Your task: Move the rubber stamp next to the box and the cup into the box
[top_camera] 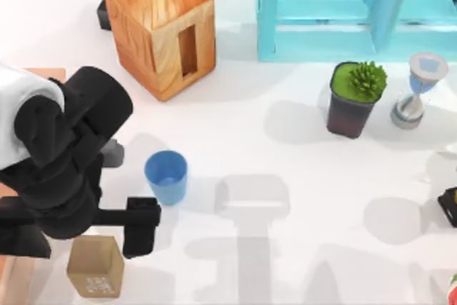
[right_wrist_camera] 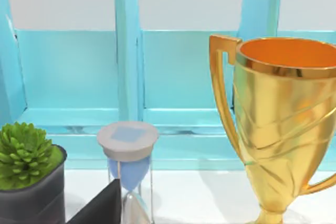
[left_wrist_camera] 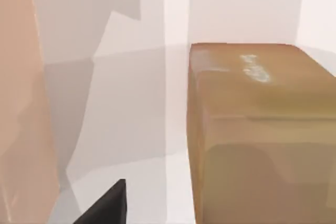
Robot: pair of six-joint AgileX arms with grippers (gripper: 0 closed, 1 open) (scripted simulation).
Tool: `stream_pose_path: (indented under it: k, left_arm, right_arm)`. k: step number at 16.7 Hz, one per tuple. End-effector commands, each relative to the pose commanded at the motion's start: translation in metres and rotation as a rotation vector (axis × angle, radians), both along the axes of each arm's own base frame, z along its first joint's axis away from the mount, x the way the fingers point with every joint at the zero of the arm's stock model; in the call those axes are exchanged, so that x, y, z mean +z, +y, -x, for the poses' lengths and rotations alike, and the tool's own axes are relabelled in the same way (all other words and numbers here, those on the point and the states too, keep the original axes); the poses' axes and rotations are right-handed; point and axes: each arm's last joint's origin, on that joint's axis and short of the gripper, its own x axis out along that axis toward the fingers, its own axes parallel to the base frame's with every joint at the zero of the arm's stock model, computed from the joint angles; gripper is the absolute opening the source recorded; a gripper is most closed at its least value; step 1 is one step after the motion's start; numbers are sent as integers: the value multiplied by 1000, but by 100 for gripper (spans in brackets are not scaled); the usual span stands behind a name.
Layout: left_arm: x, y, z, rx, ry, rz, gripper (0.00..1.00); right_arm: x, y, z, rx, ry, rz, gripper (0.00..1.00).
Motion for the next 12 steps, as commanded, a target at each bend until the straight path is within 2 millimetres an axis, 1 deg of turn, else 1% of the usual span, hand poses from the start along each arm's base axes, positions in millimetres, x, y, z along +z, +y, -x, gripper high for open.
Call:
stream_pose_path:
  k: [2, 4, 10, 12]
  left_arm:
    - [8, -1, -2, 1, -1, -1, 100]
    - [22, -2, -4, 3, 2, -3, 100]
    - [80, -2, -3, 2, 4, -3, 100]
    - [94, -1, -1, 1, 1, -1, 100]
  right_arm:
    - [0, 0, 0, 0, 0, 0, 100]
    - [0, 0, 0, 0, 0, 0, 100]
    - [0, 0, 0, 0, 0, 0, 100]
    - [0, 0, 0, 0, 0, 0, 100]
